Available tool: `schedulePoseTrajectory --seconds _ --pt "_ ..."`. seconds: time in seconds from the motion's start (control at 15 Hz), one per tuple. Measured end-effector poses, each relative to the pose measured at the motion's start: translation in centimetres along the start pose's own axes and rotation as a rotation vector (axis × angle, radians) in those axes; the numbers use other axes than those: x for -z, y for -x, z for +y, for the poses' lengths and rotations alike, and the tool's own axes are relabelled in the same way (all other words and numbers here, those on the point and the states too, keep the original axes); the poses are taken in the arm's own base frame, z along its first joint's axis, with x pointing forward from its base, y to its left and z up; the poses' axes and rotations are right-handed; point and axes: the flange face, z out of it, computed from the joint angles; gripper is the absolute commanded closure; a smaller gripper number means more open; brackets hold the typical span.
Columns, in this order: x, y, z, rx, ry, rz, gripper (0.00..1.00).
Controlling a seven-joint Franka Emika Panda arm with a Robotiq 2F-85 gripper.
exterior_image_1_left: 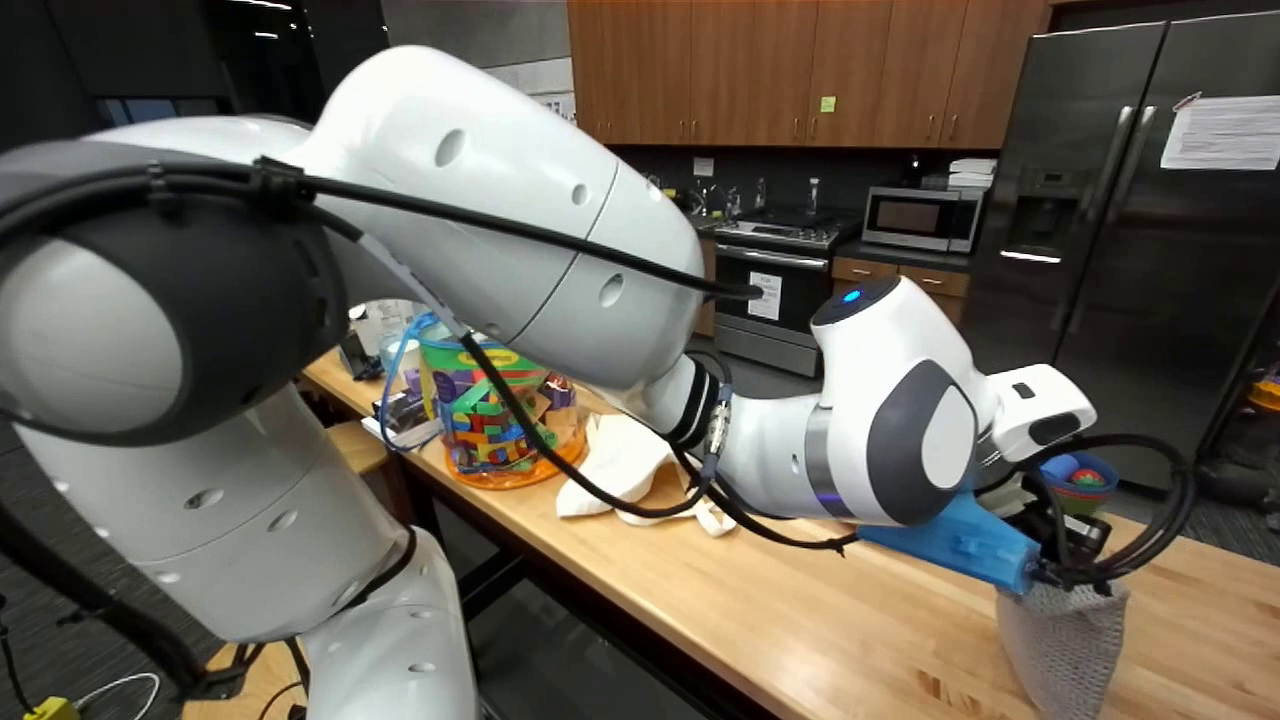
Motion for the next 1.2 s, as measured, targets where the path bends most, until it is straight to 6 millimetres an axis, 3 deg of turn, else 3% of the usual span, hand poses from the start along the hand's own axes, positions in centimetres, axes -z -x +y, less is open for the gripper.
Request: schedulePoseTrajectory --seconds 0.4,0.73,1.0,1.2 --pt "3.1 3.5 -6.5 0.104 -0.082 0.04 0.96" --pt "7.4 4.5 -15.3 0.281 -0.195 0.14 0.96" --pt "11.5 4.0 -22.5 0.448 -0.282 0.239 0.96" --pt "14.3 3.9 -26.5 0.543 -0.326 0.307 0.96"
